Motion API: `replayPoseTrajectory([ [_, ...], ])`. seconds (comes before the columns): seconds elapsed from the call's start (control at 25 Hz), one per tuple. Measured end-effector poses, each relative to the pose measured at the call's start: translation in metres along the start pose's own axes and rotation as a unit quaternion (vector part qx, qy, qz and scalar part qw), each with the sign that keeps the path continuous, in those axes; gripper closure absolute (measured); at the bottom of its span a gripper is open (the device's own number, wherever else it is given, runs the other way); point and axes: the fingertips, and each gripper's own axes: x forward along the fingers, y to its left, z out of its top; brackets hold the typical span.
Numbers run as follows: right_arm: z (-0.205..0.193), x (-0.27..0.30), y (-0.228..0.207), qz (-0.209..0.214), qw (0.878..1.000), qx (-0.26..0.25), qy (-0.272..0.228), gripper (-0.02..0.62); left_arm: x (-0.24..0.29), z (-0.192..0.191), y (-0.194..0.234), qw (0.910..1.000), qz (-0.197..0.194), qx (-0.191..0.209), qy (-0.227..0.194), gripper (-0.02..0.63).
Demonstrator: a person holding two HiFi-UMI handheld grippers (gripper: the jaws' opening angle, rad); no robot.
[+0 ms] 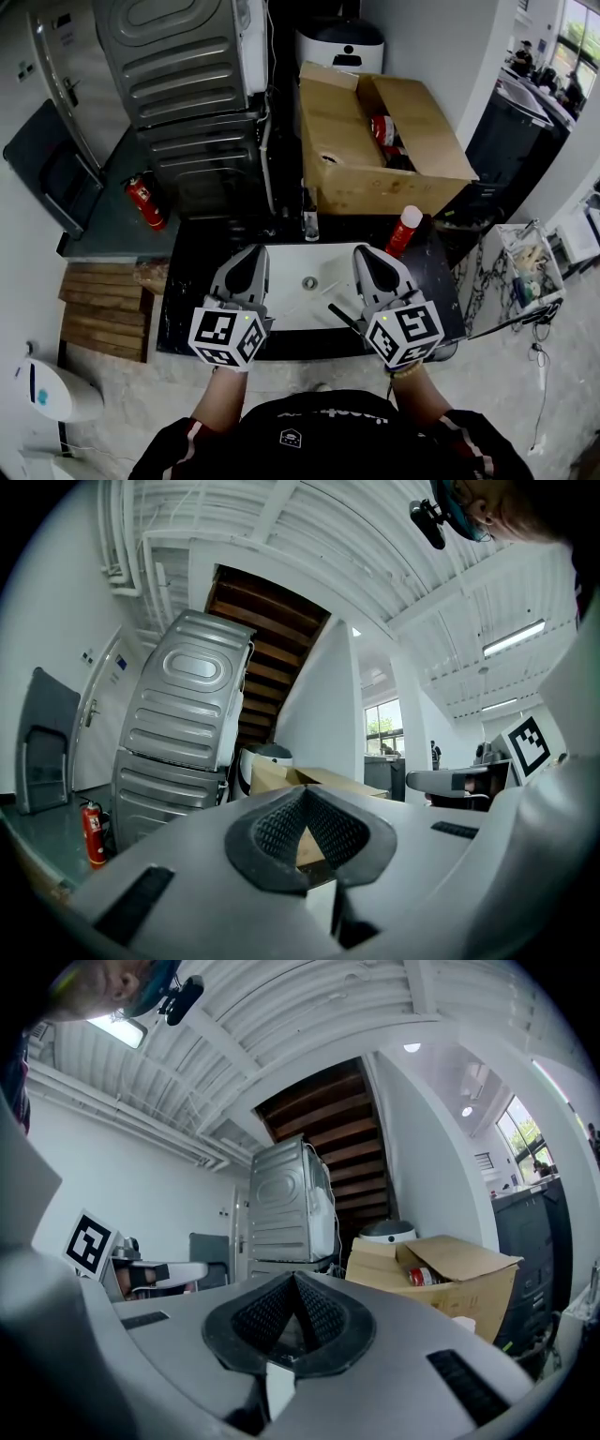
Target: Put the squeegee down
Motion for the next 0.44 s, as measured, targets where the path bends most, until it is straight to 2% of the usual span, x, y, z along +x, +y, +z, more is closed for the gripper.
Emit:
replayPoseTrajectory([
  [0.44, -0.0001, -0.0058, 0.0025, 0.005, 1.0, 0.002, 0.004, 0.558, -0.0023, 0.0014, -0.0056, 1.0, -0.001, 0.002, 0.003, 0.594],
])
